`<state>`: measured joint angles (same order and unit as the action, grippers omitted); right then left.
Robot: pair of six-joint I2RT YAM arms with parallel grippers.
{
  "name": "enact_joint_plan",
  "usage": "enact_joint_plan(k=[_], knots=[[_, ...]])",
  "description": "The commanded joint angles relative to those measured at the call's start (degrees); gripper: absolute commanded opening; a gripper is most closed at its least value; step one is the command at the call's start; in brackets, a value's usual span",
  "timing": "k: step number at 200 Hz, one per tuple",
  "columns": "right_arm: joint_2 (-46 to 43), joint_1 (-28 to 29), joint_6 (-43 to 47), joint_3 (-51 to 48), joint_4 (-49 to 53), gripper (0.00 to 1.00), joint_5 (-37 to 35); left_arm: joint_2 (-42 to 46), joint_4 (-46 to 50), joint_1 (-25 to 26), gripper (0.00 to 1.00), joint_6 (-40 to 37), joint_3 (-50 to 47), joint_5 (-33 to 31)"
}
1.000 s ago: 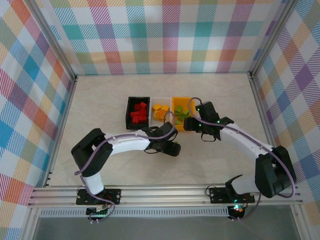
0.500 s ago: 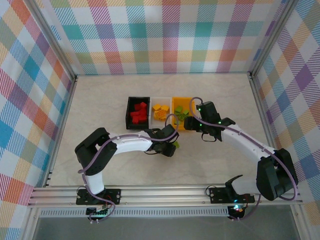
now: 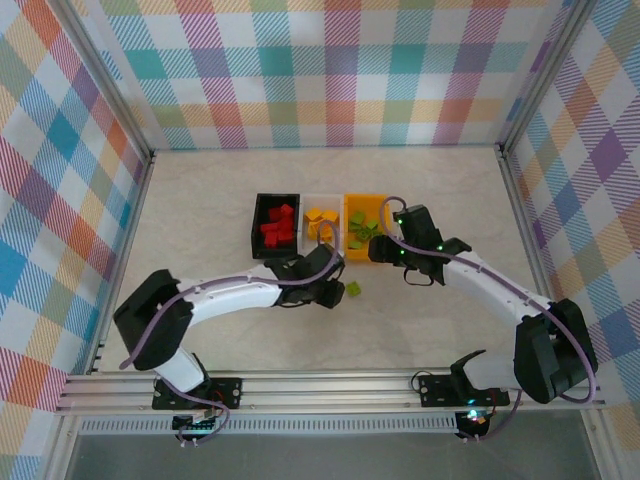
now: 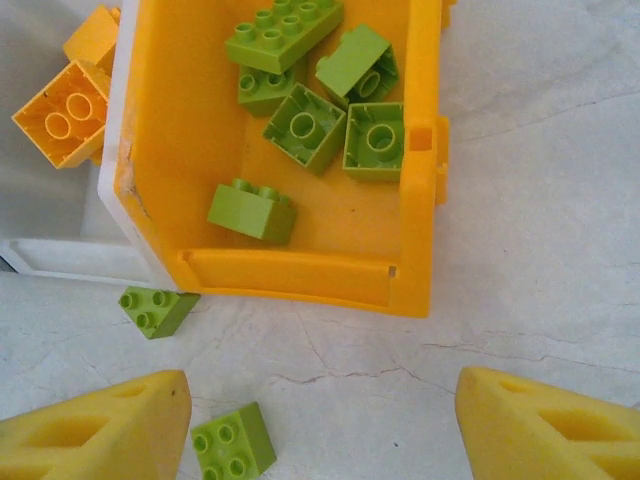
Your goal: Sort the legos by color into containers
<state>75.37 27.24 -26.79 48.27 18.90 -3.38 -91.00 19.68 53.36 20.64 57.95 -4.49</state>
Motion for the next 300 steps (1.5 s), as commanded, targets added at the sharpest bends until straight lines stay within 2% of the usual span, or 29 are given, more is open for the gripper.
enact_joint_plan(k=[1, 24, 56, 102, 123, 142, 162, 190, 221, 274, 300], knots=[[-1.33, 0.27, -1.15, -1.18, -1.93, 0.71, 0.80, 0.74, 3.47, -5.00, 0.34, 2.72, 5.65, -2.54], [-0.97, 0.31, -1.34, -1.68, -2.04, 0.71, 1.00, -3.01, 4.21, -9.88, 0.36, 3.81, 13.15, -3.97], [-1.49, 0.27, -1.02, -1.60, -1.25, 0.71, 1.18, -12.54, 7.57, -14.29, 0.37, 4.04, 26.89, -4.33], [-2.21, 0.60, -0.25, -2.57, -1.13, 0.71, 3.84, -25.58, 15.29, -15.68, 0.40, 4.14, 43.37, -6.29], [-2.54, 2.85, 0.46, -4.01, -1.52, 0.71, 4.40, -29.78, 18.43, -15.75, 0.43, 4.21, 48.73, -6.55], [-3.04, 5.47, 0.86, -5.82, -2.63, 0.71, 6.03, -31.80, 19.71, -15.75, 0.51, 4.33, 51.38, -6.00], [-2.55, 8.92, 0.84, -6.72, -2.88, 0.72, 5.03, -31.94, 19.87, -15.75, 0.65, 4.84, 52.07, -4.83], [1.61, 12.58, 1.47, -6.14, -3.40, 0.73, 2.99, -27.16, 17.79, -15.27, 0.84, 6.10, 49.66, -1.67], [8.05, 14.71, 2.55, -3.36, -3.91, 0.72, 1.04, -16.90, 13.66, -13.67, 1.00, 7.14, 42.81, -0.01], [17.56, 17.64, 3.73, 1.75, -1.50, 0.66, -3.43, 2.74, 6.58, -13.31, 1.00, 10.84, 21.63, 0.28], [19.70, 18.44, 3.99, 3.17, -0.79, 0.55, -4.36, 12.49, 3.69, -13.33, 1.00, 13.47, 8.45, -1.75]])
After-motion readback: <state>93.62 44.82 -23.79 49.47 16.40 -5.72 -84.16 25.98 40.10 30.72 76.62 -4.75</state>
